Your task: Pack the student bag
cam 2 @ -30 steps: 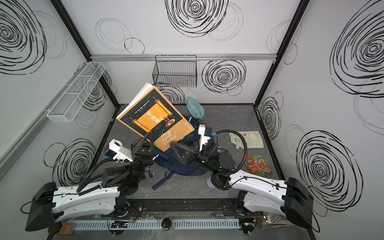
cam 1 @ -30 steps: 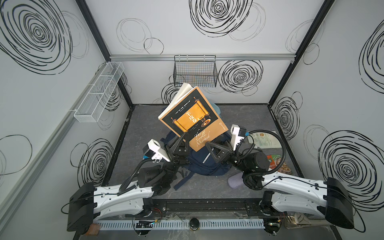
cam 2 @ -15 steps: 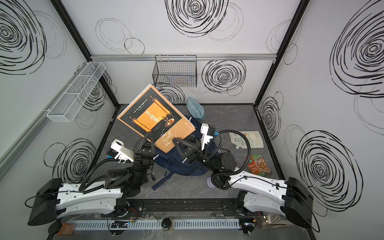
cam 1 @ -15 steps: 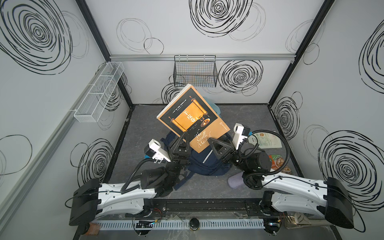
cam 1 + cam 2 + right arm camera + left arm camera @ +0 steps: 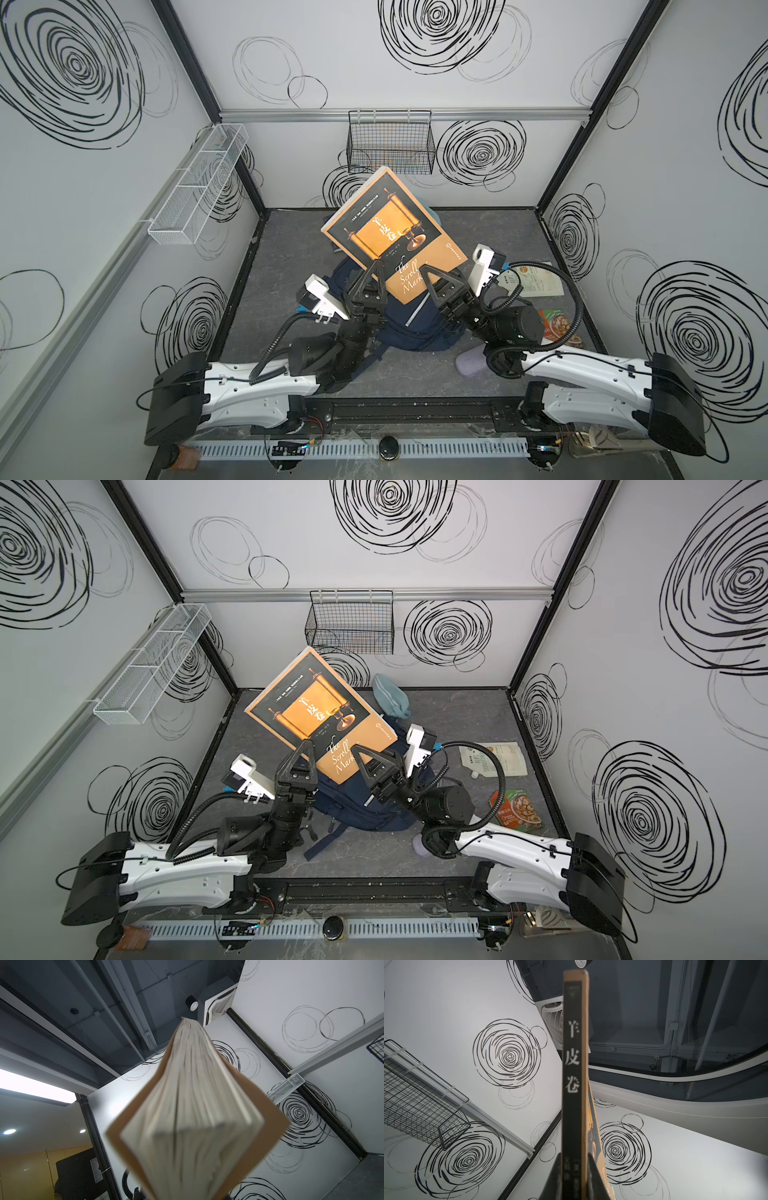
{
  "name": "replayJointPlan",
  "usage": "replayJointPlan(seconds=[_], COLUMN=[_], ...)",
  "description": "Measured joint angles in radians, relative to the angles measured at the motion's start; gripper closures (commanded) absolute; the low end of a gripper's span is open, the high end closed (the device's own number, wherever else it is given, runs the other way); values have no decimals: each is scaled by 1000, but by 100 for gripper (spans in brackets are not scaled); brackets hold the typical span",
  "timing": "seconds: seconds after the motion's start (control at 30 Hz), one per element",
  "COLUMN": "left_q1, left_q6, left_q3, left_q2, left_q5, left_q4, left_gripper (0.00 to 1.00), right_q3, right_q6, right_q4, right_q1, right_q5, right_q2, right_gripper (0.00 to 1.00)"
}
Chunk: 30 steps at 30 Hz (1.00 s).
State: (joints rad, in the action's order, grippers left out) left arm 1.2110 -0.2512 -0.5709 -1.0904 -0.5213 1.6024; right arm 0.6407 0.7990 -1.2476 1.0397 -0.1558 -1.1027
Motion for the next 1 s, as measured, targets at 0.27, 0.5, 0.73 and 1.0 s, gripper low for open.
replayJointPlan(seconds=[0.27,0.5,0.73,1.0], left_q1=[-5,-5,-3,-14], left_q6=[-3,-3,7,65], left_q3=[-15,-25,-21,87], left_q2=[-29,-39,-40,28], left_q5=[-18,-4,-22,-62], left_q4=[-4,-10,-38,-52], left_gripper=[100,100,100,42], right_q3=[27,85,46,11], right_q6=[18,142,149,-4], right_q4=[18,-47,-36,237], right_q1=[-32,-120,-128,-166], right_q5=[-20,-135,-122,-45], right_q2=[-18,-107,-64,142], right_gripper=[20,76,100,100])
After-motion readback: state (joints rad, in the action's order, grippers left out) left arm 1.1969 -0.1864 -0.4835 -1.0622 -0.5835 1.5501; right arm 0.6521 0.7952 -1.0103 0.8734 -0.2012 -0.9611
